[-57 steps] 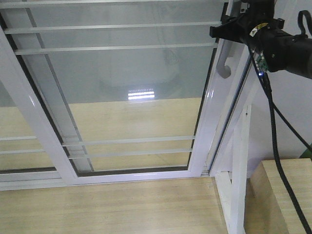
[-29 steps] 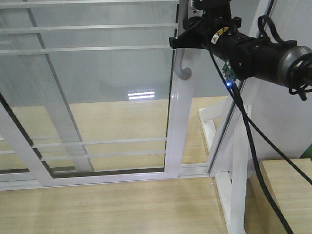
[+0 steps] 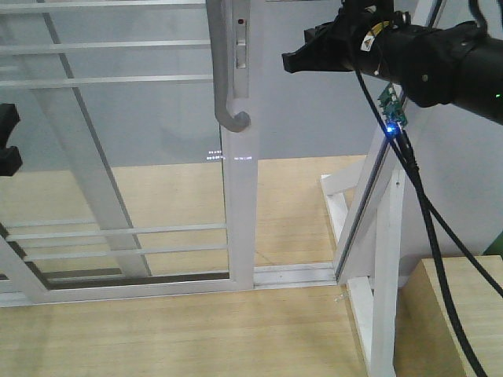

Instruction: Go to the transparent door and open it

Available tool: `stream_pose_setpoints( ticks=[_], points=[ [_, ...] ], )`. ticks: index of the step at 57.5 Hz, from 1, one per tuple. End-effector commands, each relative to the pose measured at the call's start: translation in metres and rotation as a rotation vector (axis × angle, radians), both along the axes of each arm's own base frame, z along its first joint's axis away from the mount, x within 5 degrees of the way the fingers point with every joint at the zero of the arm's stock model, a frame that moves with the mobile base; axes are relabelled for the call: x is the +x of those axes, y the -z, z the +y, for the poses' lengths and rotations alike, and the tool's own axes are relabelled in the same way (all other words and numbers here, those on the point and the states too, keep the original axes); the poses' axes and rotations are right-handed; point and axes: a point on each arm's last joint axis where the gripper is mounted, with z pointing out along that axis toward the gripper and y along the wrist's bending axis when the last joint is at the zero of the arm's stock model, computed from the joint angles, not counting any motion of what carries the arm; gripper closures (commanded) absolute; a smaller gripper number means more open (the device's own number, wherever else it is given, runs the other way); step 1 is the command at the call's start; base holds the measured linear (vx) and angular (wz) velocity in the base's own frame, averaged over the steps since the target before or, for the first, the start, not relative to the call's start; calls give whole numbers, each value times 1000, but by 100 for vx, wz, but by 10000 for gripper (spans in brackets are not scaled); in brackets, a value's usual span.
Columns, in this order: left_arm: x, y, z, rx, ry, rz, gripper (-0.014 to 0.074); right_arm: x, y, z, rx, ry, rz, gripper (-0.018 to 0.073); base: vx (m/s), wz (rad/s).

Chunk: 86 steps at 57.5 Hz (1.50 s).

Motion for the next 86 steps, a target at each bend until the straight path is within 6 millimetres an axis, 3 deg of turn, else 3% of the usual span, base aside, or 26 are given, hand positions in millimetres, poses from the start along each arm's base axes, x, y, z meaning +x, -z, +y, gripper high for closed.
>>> stream_pose_setpoints(
  ticks=[1, 5, 15, 25, 31, 40, 65, 76, 86],
  points=[
    [2, -21, -10, -10, 50, -132, 6, -18, -47, -9, 37, 0, -134, 559, 0, 0],
    [6, -19, -15, -13, 74, -136, 6, -28, -49, -13, 45, -3, -167, 559, 0, 0],
    [27, -11, -30, -26, 127, -164, 6, -66, -19, -26, 52, -14, -192, 559, 0, 0],
    [66, -7, -42, -78, 135, -168, 6, -105, 8, -40, 44, -22, -194, 559, 0, 0],
    [96, -9, -49, -128, 131, -172, 6, -122, 14, -47, 31, -24, -191, 559, 0, 0],
    [136, -10, -59, -210, 130, -154, 6, -128, 22, -49, -12, -34, -178, 559, 0, 0],
    [204, -6, -78, -214, 158, -162, 28, -127, 22, -49, -68, -51, -205, 559, 0, 0],
    [220, -5, -79, -240, 133, -151, 155, -127, 22, -49, -78, -54, -209, 559, 0, 0],
    [223, -4, -67, -295, 73, -136, 450, -127, 22, -49, -79, -54, -207, 559, 0, 0]
  ],
)
